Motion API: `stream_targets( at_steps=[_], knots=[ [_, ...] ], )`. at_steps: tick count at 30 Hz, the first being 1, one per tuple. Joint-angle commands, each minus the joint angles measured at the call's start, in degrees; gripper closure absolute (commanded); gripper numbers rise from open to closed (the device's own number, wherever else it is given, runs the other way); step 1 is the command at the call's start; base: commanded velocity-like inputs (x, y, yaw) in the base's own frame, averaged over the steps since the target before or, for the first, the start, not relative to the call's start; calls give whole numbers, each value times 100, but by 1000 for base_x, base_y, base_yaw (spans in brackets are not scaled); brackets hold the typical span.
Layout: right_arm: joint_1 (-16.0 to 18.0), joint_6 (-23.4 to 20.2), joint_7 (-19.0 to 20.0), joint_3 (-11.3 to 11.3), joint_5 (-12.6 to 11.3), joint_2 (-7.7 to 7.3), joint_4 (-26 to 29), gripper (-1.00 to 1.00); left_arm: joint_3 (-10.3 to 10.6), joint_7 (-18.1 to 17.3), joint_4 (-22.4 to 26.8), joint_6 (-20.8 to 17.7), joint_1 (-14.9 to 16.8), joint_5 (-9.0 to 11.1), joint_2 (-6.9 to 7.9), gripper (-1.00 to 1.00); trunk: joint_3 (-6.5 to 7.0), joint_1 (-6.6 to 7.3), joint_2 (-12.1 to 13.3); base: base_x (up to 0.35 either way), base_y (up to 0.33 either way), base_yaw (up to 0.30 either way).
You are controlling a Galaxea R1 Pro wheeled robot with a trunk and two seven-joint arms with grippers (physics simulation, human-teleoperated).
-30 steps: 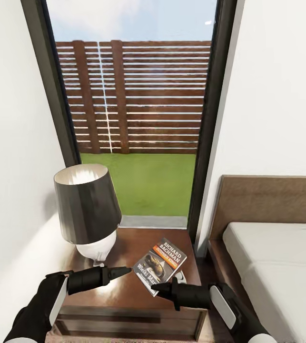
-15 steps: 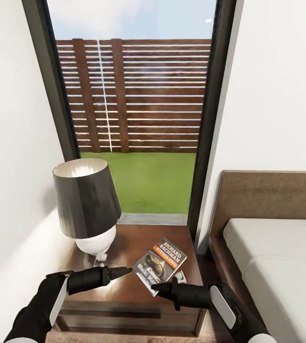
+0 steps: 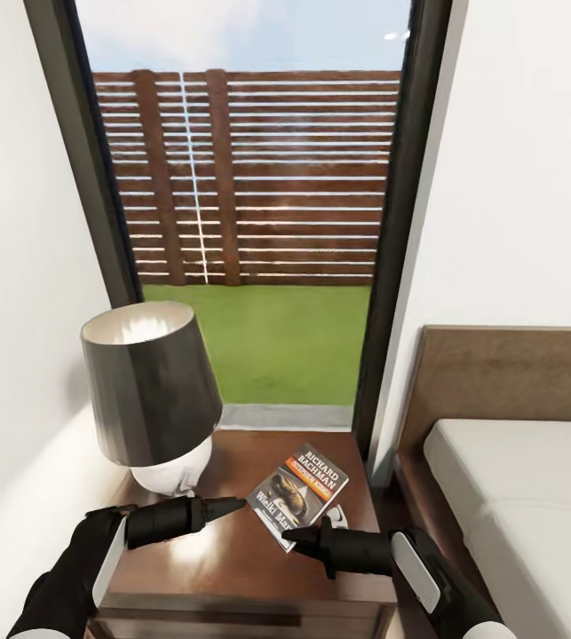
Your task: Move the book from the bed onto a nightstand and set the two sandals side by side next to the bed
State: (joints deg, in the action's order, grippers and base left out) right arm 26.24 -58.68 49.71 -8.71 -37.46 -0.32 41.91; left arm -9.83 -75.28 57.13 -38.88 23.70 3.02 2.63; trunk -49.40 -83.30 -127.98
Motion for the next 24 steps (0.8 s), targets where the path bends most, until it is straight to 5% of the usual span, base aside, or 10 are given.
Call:
stream_targets(
  at_steps=[1, 16, 24],
  knots=[
    [4, -21, 21, -8, -7, -3, 1, 100, -1, -13, 0, -58, 3, 14, 0, -100, -6, -2, -2, 291, 0, 0],
    [4, -21, 21, -8, -7, -3, 1, 100, -8, -13, 0, -58, 3, 14, 2, -100, -6, -2, -2, 63, 0, 0],
    [4, -21, 31, -8, -15, -3, -2, 100, -1, -13, 0, -58, 3, 14, 0, -100, -131, -156, -283, 0, 0, 0]
  ],
)
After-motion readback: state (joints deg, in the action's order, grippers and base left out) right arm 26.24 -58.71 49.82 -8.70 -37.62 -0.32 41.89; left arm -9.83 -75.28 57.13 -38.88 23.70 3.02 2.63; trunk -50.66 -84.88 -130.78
